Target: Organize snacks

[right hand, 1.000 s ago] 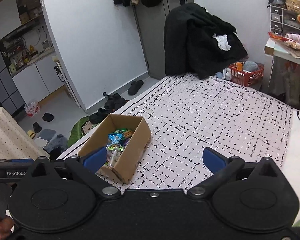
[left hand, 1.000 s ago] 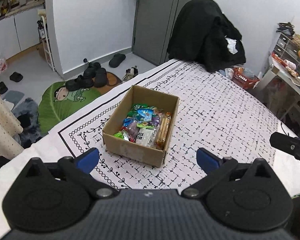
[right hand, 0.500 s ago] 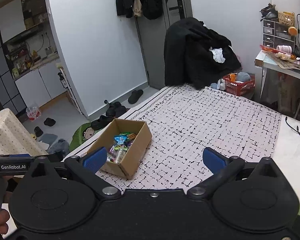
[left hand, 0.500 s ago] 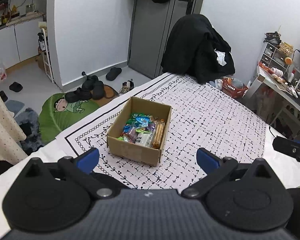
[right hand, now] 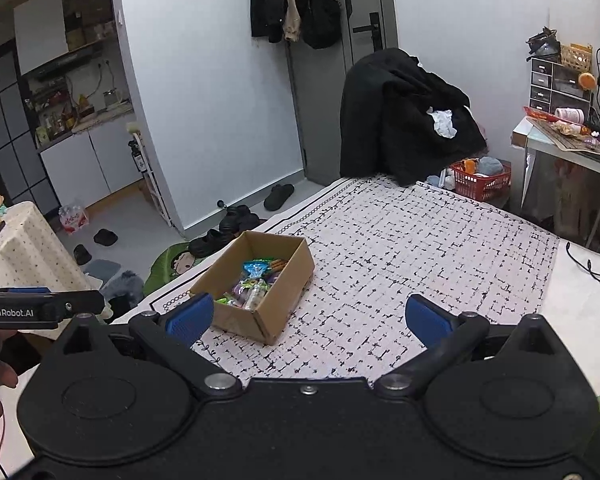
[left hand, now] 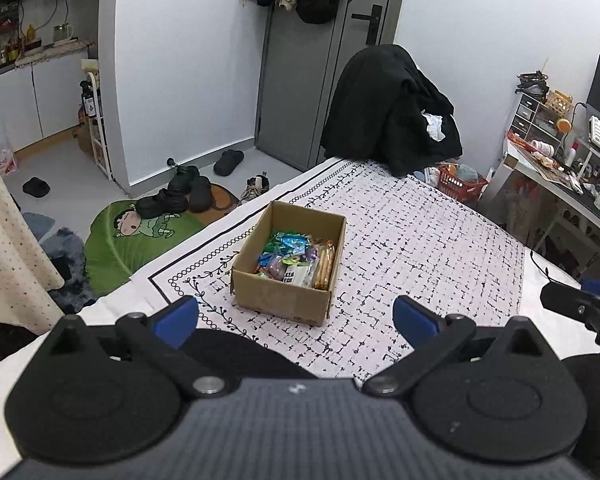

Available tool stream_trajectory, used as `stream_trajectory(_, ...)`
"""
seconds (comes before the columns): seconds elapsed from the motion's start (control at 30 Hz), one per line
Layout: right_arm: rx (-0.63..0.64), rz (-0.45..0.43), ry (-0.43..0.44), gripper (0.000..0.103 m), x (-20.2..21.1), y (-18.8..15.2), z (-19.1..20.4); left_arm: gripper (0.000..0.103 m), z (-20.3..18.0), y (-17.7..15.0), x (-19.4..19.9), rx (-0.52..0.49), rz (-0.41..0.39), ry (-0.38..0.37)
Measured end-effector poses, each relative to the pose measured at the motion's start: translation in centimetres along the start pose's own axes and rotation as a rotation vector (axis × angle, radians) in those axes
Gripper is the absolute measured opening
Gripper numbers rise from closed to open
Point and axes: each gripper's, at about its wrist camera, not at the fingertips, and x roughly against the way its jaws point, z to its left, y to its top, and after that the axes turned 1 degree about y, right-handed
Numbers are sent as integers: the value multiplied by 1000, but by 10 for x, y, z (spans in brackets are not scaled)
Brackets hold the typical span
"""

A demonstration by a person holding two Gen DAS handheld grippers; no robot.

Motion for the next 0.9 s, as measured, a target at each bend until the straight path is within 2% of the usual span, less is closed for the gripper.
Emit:
stream_trajectory(0.47,23,-10,6,103,13,-13,17,103,17,-18,18,14,-20,12)
stream_trajectory(0.9,47,-26,16,103,21,-12,31,103,23,-16,28,20,-44,8)
